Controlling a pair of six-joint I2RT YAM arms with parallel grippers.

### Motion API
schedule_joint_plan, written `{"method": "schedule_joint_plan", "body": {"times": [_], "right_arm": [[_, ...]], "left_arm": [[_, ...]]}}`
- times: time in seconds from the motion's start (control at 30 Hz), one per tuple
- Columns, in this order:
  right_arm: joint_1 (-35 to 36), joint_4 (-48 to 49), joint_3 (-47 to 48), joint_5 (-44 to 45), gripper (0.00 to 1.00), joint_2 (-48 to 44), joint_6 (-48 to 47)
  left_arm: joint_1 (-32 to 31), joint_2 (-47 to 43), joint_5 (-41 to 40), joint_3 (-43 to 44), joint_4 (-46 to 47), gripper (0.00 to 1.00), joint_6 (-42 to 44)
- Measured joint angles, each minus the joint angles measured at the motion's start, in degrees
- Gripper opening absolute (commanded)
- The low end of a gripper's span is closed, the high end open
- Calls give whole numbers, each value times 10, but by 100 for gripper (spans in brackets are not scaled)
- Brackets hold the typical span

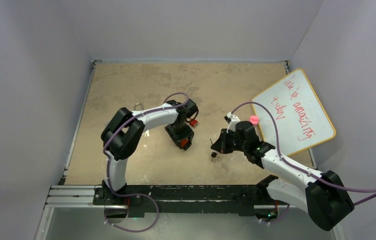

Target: Unlock with the key

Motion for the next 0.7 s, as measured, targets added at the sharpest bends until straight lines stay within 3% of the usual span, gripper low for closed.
{"method": "schedule_joint_plan", "body": {"times": [0.2,0.43,0.7], "right_arm": [[0,6,8,-3,0,3,0],[0,25,2,-39,0,-51,20],[0,183,-95,-131,0,-128,92]], "left_arm": [[0,0,6,0,5,4,54],[20,-3,77,-9,18,4,144],[68,-44,192,-30,-13,0,199]]}}
